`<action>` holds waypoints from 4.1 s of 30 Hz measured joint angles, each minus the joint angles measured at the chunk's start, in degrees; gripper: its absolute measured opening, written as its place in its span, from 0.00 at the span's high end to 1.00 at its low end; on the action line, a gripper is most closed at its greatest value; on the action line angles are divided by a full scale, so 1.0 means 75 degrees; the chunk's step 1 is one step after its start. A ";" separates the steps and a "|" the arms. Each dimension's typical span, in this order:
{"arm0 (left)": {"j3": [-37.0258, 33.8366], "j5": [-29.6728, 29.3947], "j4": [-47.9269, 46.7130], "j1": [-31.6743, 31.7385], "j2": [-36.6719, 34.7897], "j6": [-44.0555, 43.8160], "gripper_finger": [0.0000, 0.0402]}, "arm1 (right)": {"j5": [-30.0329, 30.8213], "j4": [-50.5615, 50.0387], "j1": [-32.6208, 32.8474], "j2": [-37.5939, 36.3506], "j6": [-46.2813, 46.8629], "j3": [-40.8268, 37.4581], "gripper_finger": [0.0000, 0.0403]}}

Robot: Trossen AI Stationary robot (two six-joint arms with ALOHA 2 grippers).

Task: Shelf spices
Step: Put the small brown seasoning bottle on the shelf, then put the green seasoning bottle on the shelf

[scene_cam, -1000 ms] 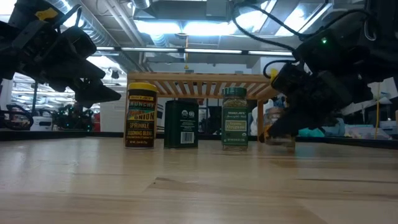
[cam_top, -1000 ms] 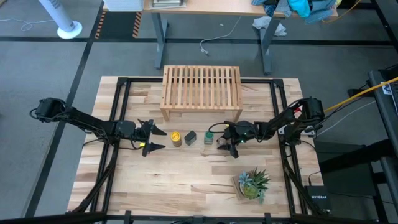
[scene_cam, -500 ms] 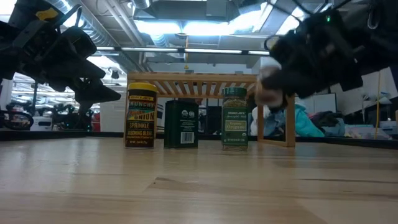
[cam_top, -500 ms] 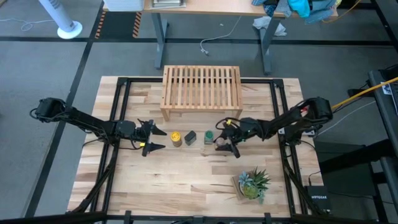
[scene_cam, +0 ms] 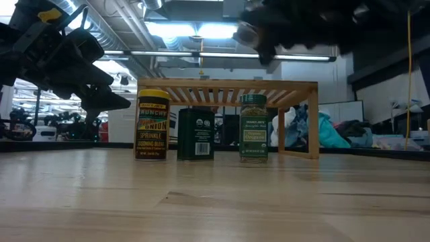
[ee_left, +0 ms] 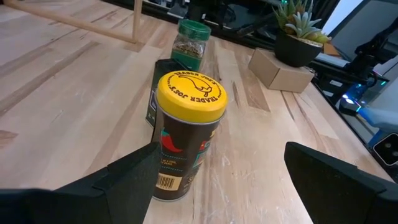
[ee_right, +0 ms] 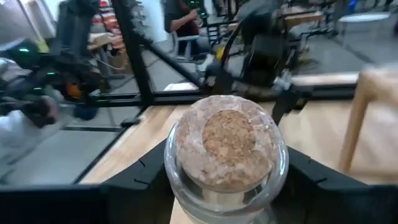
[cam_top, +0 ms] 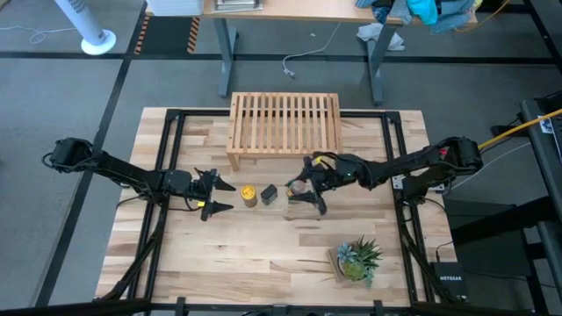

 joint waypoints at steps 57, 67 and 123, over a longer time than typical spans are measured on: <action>0.0000 -0.0029 -0.0187 0.0003 -0.0009 0.0234 0.17 | 0.1662 -0.1669 -0.2165 0.4654 -0.1807 0.6332 0.52; 0.0000 -0.0029 -0.0187 0.0001 -0.0009 0.0094 0.17 | 0.1746 -0.2227 -0.2165 0.4651 -0.1622 0.6332 0.45; 0.0000 -0.0029 -0.0519 0.0002 -0.0011 0.0094 0.17 | 0.0668 -0.7435 -0.1923 0.2919 -0.2640 0.8735 0.48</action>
